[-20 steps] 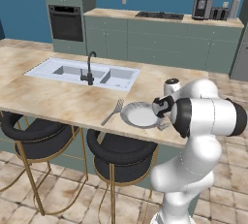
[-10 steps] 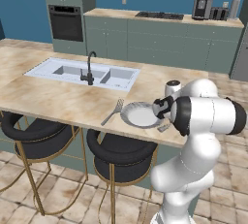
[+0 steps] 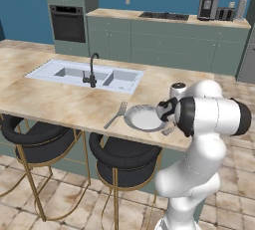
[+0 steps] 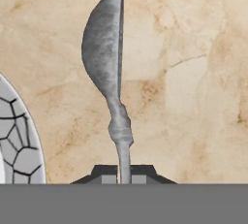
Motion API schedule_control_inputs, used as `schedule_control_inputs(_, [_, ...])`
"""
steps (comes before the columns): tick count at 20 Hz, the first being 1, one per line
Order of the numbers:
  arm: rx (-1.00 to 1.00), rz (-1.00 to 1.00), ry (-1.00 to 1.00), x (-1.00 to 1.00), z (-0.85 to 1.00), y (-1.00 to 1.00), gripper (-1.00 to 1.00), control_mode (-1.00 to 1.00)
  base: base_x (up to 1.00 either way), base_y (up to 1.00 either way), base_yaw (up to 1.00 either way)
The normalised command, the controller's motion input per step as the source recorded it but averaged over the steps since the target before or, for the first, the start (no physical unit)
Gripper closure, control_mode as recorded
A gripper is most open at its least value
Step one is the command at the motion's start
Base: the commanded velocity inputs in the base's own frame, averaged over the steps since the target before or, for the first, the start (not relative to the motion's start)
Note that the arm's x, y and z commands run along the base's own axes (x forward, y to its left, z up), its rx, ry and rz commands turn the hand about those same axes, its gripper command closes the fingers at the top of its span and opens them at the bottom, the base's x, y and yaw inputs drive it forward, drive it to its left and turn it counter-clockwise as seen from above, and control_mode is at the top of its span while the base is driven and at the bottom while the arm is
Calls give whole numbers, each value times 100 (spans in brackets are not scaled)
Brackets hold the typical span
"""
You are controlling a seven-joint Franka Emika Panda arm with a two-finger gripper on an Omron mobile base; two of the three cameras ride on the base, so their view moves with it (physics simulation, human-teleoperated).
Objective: Take the fork and place it on the left side of the plate. Then take the spoon and place it on the right side of the plate. Make sure they're directly next to the plate.
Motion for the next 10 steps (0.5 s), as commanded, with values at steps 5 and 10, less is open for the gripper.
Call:
schedule_control_inputs(5, [1, 0, 0, 19, -7, 0, 100, -100, 0, 0, 0])
schedule_control_inputs(10, [3, 0, 0, 6, -16, 0, 100, -100, 0, 0, 0])
